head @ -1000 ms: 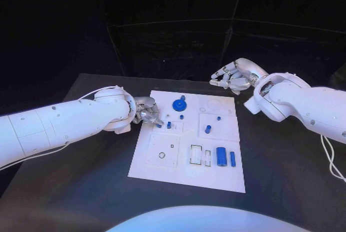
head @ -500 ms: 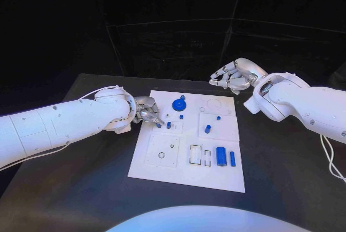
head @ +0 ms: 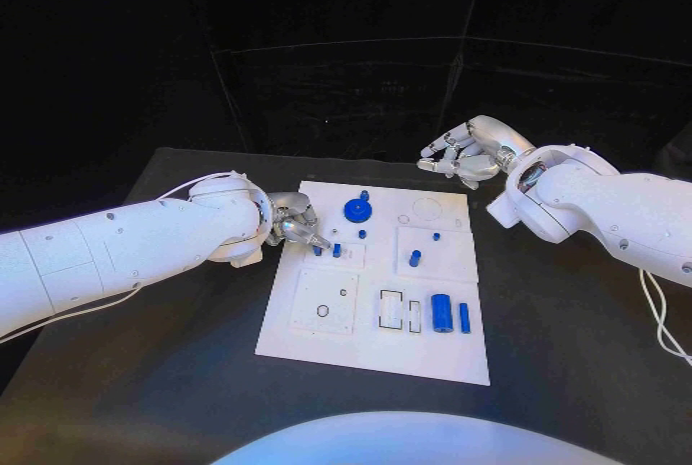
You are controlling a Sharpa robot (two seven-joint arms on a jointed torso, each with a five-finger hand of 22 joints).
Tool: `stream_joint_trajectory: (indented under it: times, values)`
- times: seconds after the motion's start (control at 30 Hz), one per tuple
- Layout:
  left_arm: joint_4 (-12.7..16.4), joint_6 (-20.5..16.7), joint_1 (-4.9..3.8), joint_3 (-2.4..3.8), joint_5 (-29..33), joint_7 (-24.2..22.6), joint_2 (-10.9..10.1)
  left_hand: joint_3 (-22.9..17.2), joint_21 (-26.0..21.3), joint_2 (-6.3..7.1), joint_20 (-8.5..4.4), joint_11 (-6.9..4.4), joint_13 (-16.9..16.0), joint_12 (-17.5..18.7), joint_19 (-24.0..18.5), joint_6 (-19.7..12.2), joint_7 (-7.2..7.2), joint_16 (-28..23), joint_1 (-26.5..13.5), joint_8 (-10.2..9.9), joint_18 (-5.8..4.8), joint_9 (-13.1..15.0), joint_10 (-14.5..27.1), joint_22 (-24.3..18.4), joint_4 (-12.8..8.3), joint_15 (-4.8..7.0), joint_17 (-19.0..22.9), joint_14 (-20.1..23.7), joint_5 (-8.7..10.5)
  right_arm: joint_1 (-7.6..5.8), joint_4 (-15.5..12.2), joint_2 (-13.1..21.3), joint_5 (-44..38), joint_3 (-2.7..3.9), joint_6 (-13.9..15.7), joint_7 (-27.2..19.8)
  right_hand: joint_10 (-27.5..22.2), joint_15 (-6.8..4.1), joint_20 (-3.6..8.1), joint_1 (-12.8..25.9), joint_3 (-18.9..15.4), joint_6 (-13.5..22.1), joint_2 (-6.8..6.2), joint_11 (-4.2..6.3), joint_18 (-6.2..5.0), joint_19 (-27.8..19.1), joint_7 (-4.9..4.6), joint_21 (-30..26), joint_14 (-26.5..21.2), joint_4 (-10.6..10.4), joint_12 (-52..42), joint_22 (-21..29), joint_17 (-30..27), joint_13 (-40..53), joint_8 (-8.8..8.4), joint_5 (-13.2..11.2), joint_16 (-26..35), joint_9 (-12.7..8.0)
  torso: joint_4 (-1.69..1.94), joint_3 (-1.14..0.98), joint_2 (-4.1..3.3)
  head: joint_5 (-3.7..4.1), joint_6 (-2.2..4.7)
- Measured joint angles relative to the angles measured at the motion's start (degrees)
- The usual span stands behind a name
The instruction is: Assemble the parts on the task board
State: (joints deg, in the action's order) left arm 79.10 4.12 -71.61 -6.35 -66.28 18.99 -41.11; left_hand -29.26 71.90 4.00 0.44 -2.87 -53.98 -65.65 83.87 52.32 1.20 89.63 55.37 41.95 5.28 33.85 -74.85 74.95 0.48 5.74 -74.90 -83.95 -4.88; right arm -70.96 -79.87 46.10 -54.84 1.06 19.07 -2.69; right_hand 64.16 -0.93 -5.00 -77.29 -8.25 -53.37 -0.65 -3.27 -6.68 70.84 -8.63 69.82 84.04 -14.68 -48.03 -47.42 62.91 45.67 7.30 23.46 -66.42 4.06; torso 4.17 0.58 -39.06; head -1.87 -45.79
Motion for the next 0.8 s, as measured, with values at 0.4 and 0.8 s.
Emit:
stream_joint_trajectory:
  times: [0.4, 0.8]
  values:
    - [-0.58, -0.3, 0.0, 0.01, 0.0, 0.0, 0.33, 0.87, 0.0, 0.16, -0.16, 0.0, 0.05, 0.0, 0.16, 0.2, -0.2, 0.0, -1.33, 0.5, 0.0, 0.49, 0.0, -0.01, 0.87, 0.21, 0.0, -0.21, 0.0, 0.0, 0.0, -0.03, 0.0, 0.0, 0.0, 0.01, -0.2, 0.0, -0.2, 0.0, 0.0, 0.0, 0.0, -0.21, 0.0, -0.2, 0.0, 0.0, 0.0, 0.0, 0.22, 0.08, -0.1, -0.22, 0.0, 0.0, 0.0, 0.0, 0.0, 0.0, -0.01, 0.06, -0.04]
    - [-0.68, 0.85, 0.0, 0.01, 0.0, 0.01, 0.29, 1.27, 0.0, 0.21, -0.15, 0.0, 0.05, 0.0, 0.16, 0.2, -0.2, 0.0, -1.87, 0.66, 0.0, 0.73, 0.01, -0.01, 1.27, 0.2, 0.0, -0.21, 0.0, 0.0, 0.02, -0.01, 0.0, 0.0, -0.04, 0.03, -0.2, 0.0, -0.2, 0.0, 0.0, 0.0, 0.0, -0.21, 0.0, -0.2, 0.0, 0.0, 0.0, 0.0, 0.22, 0.07, -0.1, -0.21, 0.0, 0.0, 0.0, 0.0, 0.04, 0.01, -0.02, 0.13, -0.22]
